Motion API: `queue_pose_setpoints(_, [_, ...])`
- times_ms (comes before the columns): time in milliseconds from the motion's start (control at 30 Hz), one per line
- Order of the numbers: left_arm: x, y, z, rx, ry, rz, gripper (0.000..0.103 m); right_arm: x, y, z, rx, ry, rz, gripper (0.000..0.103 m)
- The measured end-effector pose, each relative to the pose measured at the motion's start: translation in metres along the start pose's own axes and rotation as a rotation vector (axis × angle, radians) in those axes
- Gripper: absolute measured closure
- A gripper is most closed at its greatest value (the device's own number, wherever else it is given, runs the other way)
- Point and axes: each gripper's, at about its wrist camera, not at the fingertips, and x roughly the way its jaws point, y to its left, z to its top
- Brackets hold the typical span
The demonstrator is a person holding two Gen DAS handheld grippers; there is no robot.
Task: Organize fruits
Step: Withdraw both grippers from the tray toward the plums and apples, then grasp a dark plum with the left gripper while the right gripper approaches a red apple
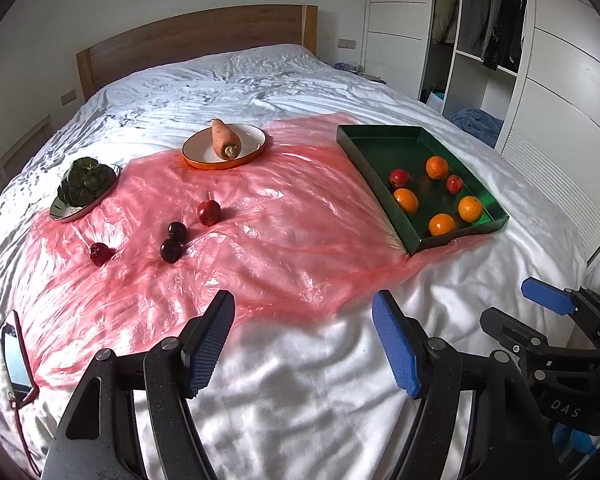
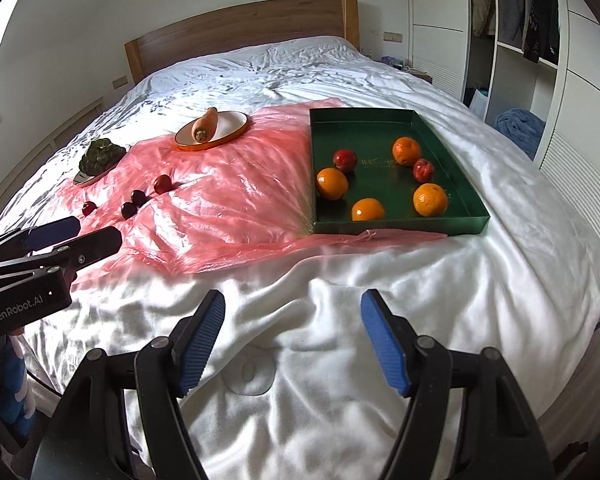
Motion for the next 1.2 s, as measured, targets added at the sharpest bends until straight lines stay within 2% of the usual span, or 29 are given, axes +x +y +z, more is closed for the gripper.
queue_pose_setpoints(367, [-0.016, 0.032, -0.021, -0.038, -0.007, 0.039, 0.037, -0.005, 0.039, -0.010, -0.061, 0.020, 0.046, 0.000])
queue_pose_setpoints(800, [-0.015, 0.104, -0.048, -0.125, -0.013, 0.084, 0.037, 0.009, 0.080, 0.000, -0.175, 0.019, 0.144, 0.000])
queue_pose_setpoints(967, [-0.007, 0.129, -0.045, -0.166, -0.007, 0.062, 0.038, 0.025, 0.099, 0.014, -0.259, 0.027, 0.194, 0.000])
queue_pose_setpoints(1200, [0.017, 0.148, -0.025, -0.203, 0.013, 0.002, 0.040, 0.052, 0.125, 0.043, -0.376, 0.024, 0.289, 0.000])
